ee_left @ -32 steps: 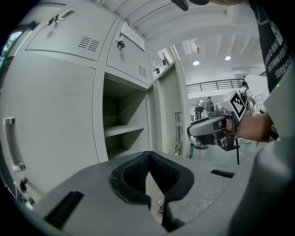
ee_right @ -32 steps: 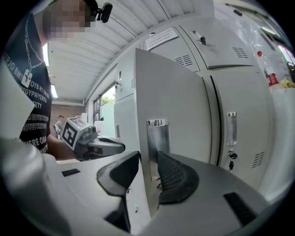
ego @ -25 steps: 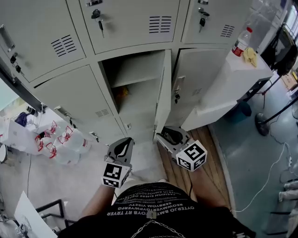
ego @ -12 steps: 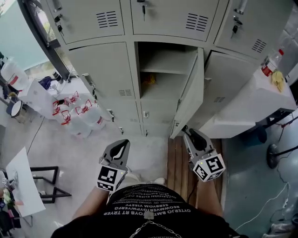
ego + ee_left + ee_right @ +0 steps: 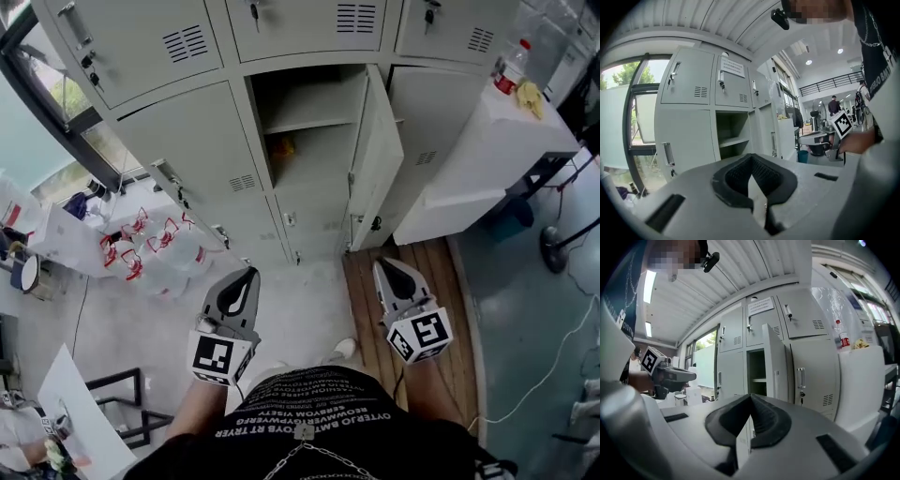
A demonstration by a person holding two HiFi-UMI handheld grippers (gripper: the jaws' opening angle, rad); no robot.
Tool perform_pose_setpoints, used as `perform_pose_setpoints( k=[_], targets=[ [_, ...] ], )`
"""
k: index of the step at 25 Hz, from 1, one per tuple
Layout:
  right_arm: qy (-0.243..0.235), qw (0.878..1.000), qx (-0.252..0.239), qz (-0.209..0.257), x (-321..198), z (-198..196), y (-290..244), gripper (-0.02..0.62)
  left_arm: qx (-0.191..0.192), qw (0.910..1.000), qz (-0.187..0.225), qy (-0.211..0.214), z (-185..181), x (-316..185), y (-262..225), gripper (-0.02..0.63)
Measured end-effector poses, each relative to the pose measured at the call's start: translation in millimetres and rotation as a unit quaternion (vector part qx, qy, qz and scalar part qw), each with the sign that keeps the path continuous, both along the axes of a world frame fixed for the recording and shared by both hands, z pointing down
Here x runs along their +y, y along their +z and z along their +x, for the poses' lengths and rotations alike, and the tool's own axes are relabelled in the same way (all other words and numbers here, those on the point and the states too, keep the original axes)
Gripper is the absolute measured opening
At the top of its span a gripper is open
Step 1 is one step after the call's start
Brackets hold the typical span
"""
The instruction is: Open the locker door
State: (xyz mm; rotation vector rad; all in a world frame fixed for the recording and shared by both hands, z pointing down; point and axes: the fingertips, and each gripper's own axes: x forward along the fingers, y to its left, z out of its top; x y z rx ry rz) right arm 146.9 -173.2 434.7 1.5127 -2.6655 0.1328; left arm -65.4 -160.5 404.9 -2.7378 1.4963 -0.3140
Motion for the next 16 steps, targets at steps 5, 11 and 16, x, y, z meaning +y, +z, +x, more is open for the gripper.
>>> perform_pose_setpoints(
  k=[5, 11, 16],
  targets=[
    [0.023, 0.999, 0.022, -0.005, 23, -41, -4, -0.003, 0.008, 0.9999, -0.010, 0.005, -48, 23, 15, -0.008],
    [0.060, 0.997, 0.043, -0.004, 53, -72, -12, -0.003, 0.021, 0.9986, -0.029, 0.039, -79, 40, 40, -0.008],
    [0.076, 0.996, 0.052, -0.009, 68, -82, -7, -0.003, 0.020, 0.9969, -0.025, 0.072, -76, 44, 46, -0.008]
  ],
)
